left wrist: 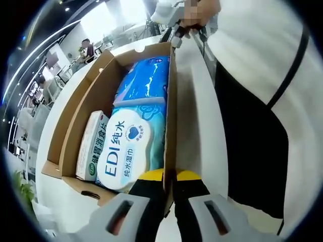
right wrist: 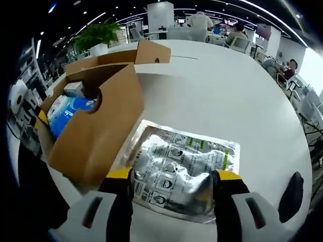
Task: Operate the shoe box by opening the lid, removing the specified soft item, and placing it in the target area until the item is outside and the box remains undamaged.
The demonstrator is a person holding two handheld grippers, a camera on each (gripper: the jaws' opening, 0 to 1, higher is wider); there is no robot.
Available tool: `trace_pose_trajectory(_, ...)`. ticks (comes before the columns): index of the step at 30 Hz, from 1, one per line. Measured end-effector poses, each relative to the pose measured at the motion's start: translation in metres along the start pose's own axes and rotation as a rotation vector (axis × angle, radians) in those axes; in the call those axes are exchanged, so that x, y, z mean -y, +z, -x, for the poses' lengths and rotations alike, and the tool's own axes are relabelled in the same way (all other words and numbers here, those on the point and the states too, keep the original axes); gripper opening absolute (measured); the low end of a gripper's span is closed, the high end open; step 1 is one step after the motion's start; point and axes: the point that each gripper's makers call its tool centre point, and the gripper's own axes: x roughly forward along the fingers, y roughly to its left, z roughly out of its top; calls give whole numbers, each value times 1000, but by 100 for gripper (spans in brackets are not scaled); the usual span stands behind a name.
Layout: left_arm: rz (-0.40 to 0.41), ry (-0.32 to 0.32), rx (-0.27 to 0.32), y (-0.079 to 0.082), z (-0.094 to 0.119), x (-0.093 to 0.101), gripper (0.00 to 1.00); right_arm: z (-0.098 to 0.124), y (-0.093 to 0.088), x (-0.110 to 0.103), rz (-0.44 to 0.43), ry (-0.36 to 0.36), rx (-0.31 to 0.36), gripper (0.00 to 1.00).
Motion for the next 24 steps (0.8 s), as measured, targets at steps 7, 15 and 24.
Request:
trace_pose_trajectory(7, -4, -6, -1, 1, 1, 0, 4, -2, 2, -2, -11, -3, -9, 64)
trace_pose_trajectory(15, -2, -5, -1, 3, 2, 0, 4, -5, 2, -8, -11, -1, -21, 64)
trace_pose_trajectory(24, 3, -2, 0, 3, 1, -1, 5, -6, 4, -7, -4, 1, -5, 64)
